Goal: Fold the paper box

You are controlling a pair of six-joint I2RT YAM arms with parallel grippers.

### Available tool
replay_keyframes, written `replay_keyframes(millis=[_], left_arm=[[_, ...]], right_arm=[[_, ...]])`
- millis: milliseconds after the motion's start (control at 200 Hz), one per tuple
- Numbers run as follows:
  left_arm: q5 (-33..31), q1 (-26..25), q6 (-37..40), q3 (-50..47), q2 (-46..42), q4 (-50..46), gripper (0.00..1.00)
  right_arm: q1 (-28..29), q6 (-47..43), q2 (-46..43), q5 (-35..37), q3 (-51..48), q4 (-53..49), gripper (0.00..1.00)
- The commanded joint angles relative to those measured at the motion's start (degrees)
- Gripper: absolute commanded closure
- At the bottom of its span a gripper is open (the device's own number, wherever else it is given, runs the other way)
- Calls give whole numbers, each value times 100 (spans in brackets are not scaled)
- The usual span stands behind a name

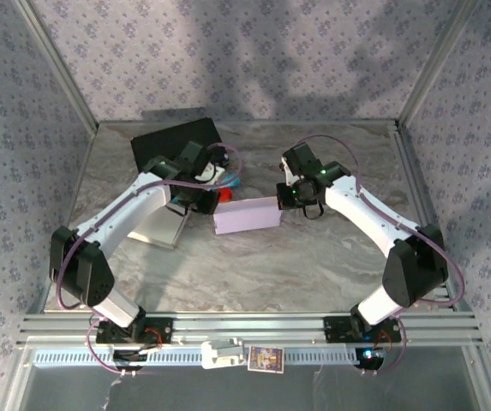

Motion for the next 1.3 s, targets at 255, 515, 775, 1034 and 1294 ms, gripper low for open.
replay_keyframes(millis=[255,515,775,1034,1294], left_arm=[[716,44,-1027,633,321,-300,100],[1086,168,-1561,734,443,-281,100],[1366,272,-1971,839,538,-259,100],[1635,317,-2173,879,595,-242,100],[1877,484,-2152,929,618,-272,100]], right_arm=[[102,123,108,-51,117,-189,100],[105,114,119,-99,112,-196,100],[116,89,149,-135,151,-214,100],[85,-45,209,-162,250,-267,100],[-13,-100,246,-342,329,-301,100]])
